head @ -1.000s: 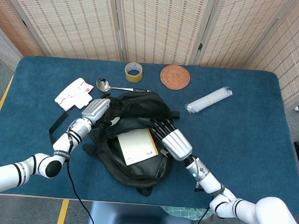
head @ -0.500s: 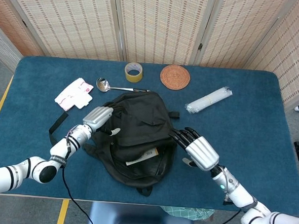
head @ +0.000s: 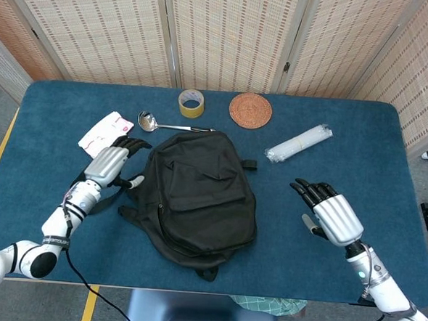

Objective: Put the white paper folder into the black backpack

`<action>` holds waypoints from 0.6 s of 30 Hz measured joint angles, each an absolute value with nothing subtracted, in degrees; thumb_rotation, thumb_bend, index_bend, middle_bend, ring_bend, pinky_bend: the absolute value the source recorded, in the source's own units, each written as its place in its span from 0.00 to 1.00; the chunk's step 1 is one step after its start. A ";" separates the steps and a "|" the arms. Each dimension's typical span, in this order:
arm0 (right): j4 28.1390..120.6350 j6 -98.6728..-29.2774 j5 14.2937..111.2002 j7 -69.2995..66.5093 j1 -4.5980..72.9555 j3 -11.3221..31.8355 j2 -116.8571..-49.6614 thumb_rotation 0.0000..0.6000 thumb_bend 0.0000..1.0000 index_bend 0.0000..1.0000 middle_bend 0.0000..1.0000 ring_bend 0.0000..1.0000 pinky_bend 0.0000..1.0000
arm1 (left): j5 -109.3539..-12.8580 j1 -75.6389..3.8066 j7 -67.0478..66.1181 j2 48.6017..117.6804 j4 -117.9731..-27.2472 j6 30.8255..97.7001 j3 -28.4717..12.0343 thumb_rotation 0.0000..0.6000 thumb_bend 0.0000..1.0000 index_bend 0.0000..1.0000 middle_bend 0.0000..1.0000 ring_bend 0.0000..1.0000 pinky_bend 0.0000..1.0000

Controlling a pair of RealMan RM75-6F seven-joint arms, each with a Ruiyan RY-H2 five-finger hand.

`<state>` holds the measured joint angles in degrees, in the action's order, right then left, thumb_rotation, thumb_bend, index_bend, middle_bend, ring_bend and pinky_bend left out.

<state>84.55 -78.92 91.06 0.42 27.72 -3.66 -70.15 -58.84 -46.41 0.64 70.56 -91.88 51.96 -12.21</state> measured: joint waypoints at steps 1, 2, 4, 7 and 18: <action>84.84 -78.78 90.41 0.48 27.30 -3.57 -69.76 1.00 0.48 0.09 0.10 0.18 0.16 | -58.98 -45.52 -0.03 70.40 -92.04 53.52 -11.84 1.00 0.38 0.23 0.18 0.13 0.00; 85.38 -78.50 89.54 0.59 26.75 -3.49 -69.12 1.00 0.48 0.07 0.08 0.16 0.14 | -59.14 -44.60 -0.73 70.25 -92.19 55.14 -11.46 1.00 0.38 0.23 0.18 0.13 0.00; 86.31 -77.96 88.22 0.79 25.92 -3.44 -67.99 1.00 0.48 0.02 0.03 0.12 0.08 | -59.64 -42.29 -2.49 70.01 -92.46 59.05 -10.44 1.00 0.38 0.22 0.17 0.12 0.00; 87.58 -77.18 86.47 1.13 24.79 -3.35 -66.64 1.00 0.48 0.00 0.00 0.08 0.04 | -60.58 -38.82 -5.27 69.68 -92.83 64.04 -8.72 1.00 0.38 0.19 0.13 0.11 0.00; 89.60 -80.40 80.26 0.60 17.35 -1.84 -63.13 1.00 0.48 0.00 0.00 0.07 0.01 | -67.72 -23.48 -7.15 68.97 -93.94 83.02 -2.86 1.00 0.38 0.17 0.11 0.09 0.00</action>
